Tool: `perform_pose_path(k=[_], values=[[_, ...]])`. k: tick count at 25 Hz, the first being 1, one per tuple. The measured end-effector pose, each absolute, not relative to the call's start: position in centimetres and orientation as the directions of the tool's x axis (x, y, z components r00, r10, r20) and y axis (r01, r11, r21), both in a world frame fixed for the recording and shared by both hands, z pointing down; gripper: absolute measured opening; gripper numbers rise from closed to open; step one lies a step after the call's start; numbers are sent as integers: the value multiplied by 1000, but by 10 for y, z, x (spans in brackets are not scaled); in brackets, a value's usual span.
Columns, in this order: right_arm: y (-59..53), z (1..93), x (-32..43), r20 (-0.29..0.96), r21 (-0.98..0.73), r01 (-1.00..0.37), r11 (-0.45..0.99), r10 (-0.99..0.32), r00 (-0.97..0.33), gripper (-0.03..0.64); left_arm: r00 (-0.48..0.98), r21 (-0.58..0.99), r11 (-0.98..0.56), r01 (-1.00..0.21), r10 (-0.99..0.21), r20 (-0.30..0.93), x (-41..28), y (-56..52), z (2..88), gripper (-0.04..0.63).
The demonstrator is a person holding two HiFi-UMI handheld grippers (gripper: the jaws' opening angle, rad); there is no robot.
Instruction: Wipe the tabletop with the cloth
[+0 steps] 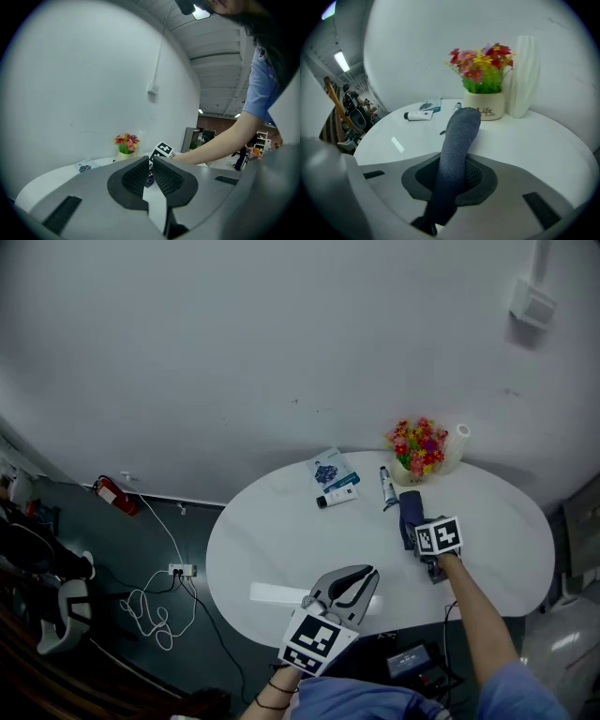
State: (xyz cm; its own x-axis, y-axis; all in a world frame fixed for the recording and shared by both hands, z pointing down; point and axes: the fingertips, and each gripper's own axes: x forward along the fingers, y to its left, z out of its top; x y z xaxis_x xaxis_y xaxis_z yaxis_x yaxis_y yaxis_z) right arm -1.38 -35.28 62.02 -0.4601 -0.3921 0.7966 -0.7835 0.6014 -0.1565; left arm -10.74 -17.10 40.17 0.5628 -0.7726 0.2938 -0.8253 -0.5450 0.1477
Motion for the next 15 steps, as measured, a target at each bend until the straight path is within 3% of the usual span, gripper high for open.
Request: perform_pose_path(k=[15], values=[[-449,638,227,807,-158,-874,460,-449,-383,71,607,165,-593,-788,-704,369,70,-243,423,20]])
